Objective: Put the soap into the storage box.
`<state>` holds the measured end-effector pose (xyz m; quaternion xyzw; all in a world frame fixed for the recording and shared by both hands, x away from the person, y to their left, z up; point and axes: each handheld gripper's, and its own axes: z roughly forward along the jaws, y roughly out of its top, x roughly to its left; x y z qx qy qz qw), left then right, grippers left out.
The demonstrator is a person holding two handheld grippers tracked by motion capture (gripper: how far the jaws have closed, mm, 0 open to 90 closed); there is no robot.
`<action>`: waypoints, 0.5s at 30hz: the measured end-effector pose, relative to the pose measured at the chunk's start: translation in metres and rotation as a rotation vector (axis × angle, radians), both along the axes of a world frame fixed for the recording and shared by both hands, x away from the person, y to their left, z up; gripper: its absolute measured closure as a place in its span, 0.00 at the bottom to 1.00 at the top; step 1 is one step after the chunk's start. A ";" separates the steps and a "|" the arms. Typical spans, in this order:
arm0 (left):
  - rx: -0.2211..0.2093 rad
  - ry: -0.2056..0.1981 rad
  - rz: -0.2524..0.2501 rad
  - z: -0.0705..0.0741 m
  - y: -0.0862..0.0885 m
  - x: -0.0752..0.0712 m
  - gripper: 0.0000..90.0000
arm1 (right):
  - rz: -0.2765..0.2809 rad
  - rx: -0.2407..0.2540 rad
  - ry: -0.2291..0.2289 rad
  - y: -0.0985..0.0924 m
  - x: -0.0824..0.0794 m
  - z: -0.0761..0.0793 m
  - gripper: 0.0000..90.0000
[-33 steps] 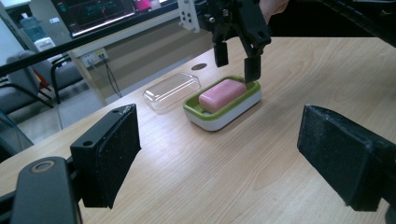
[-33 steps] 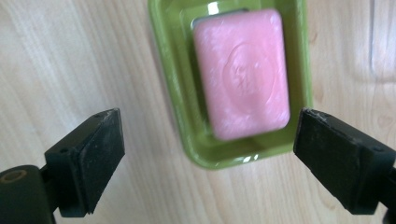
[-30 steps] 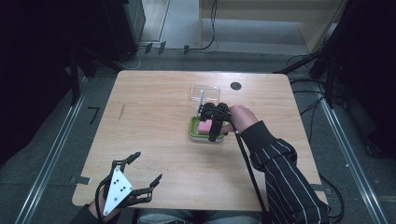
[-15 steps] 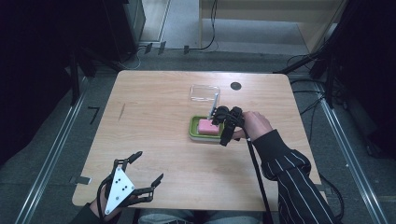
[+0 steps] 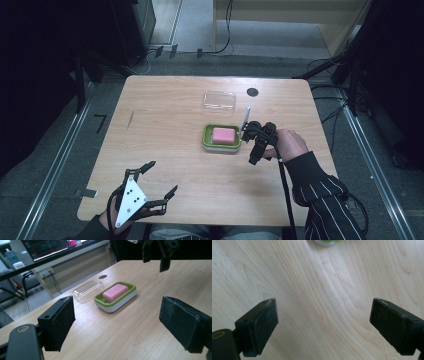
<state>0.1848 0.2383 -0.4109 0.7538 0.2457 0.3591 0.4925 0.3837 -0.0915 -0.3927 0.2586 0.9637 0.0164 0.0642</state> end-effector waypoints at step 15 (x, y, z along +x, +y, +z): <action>0.002 -0.001 -0.005 0.000 -0.001 0.001 0.15 | -0.091 -0.013 0.000 -0.034 -0.026 -0.015 0.09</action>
